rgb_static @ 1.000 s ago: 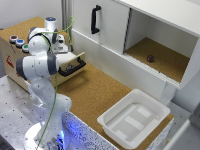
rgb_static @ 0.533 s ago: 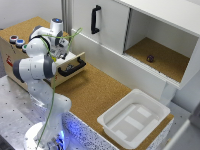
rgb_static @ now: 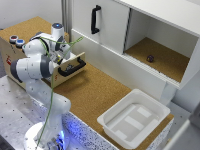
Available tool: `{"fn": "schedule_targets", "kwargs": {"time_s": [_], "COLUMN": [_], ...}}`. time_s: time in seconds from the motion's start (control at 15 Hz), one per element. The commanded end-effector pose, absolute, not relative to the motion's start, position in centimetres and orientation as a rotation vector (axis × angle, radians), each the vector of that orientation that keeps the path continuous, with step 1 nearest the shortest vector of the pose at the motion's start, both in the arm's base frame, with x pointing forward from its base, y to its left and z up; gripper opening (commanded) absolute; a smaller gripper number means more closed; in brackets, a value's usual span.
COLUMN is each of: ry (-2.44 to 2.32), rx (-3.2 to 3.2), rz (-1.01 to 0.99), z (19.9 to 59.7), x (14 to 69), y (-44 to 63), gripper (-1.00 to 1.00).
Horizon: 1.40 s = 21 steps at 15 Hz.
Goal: Turn the yellow block right
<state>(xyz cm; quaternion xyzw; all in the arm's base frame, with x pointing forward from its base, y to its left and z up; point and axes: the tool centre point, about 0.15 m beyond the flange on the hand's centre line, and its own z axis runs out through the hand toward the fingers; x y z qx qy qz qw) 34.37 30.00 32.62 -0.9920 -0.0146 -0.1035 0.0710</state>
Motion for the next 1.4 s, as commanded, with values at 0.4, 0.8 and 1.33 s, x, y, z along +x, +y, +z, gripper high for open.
{"fn": "schedule_targets", "kwargs": {"time_s": [0.4, 0.8, 1.33], "ry": [-0.226, -0.715, -1.626], "rx": [-3.011, -2.933, -2.662], "rz": [-0.485, -0.315, -0.111], "z": [38.0, 39.9, 41.4], "x": [31.7, 32.3, 33.9], "y": [27.1, 26.0, 28.4], "gripper": [1.00, 1.00, 1.00]}}
